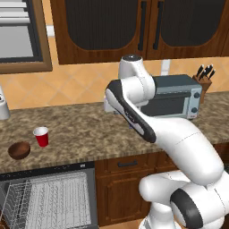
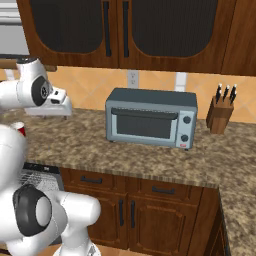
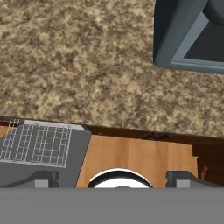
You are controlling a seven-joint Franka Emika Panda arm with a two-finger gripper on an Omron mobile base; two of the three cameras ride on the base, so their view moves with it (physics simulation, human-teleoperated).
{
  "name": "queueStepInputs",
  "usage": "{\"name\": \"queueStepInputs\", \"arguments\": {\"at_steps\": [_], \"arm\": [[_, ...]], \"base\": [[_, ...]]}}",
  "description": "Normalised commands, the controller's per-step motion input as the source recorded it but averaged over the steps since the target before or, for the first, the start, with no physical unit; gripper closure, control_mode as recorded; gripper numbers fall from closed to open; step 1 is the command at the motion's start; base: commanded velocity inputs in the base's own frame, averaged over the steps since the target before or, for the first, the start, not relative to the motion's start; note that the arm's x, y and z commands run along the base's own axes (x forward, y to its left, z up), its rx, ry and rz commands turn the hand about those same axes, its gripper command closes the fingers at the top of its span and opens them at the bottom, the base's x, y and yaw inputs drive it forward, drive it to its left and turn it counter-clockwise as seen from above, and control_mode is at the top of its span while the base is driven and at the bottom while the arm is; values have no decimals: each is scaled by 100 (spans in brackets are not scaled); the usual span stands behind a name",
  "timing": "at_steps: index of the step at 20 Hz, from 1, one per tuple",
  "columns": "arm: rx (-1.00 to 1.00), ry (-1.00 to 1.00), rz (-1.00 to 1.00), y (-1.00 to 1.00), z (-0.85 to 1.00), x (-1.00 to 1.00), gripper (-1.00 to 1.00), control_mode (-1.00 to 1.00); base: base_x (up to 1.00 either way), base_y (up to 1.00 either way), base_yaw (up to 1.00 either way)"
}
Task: Pick up the cup and bowl from the counter, place them in the dishwasher, and close the dishwasher door.
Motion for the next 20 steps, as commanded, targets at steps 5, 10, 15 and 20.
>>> {"name": "queueStepInputs", "arguments": {"at_steps": [5, 10, 15, 20], "arm": [[-17, 6, -9, 100, -34, -8, -100, -100], [-3, 5, -20, 100, -37, 0, -100, -100], [0, 25, -17, 100, -33, 9, -100, -100], [1, 30, -19, 100, -22, 31, -100, -100]], "base": [[0, 0, 0], [0, 0, 0], [0, 0, 0], [0, 0, 0]]}}
